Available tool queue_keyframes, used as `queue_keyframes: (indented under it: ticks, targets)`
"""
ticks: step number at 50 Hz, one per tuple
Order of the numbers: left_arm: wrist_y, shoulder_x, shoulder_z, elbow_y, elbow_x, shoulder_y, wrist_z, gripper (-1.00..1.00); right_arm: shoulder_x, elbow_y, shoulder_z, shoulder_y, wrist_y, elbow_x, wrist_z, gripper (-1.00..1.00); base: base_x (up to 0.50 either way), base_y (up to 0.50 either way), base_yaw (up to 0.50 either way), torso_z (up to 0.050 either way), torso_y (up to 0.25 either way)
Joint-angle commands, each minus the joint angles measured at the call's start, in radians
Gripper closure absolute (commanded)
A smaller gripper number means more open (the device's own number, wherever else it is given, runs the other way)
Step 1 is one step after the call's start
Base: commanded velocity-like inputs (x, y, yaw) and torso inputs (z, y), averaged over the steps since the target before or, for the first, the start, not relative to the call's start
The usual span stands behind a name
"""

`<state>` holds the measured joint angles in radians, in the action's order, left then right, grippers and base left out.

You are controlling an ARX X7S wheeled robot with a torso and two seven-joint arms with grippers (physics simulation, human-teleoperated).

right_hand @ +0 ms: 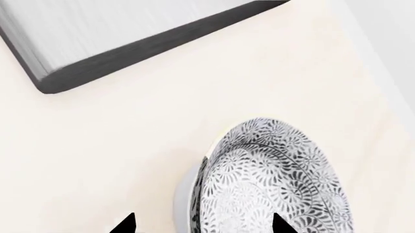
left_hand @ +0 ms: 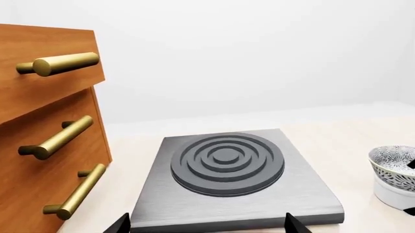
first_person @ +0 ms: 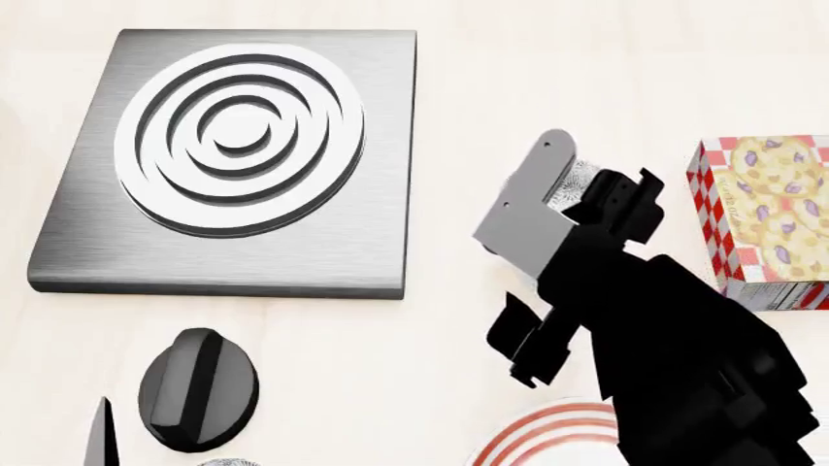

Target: Pick the akita bowl on the ramekin and place it on the plate.

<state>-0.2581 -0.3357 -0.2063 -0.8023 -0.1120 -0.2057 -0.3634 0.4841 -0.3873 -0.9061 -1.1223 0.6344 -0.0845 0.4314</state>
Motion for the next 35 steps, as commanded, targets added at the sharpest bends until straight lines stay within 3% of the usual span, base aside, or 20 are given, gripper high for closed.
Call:
queue_keyframes:
  ticks: [1, 26, 35]
  targets:
    - [0.001, -0.005, -0.003, 0.001, -0.003, 0.001, -0.005, -1.0, -0.005, -0.025, 0.005, 0.003, -0.016, 0.0, -0.01, 1.0, 0.0, 0.0, 0.0, 0.0, 0.0]
    - [-0.007, -0.01, -0.009, 0.014, -0.015, 0.011, -0.016, -1.0, 0.028, 0.038, -0.015, 0.013, 0.0, 0.008, 0.003, 1.0, 0.0, 0.0, 0.0, 0.0, 0.0]
    - [-0.005, -0.01, -0.02, 0.022, -0.013, 0.013, -0.019, -1.0, 0.085, 0.177, 0.002, -0.014, 0.074, 0.006, 0.012, 1.0, 0.0, 0.0, 0.0, 0.0, 0.0]
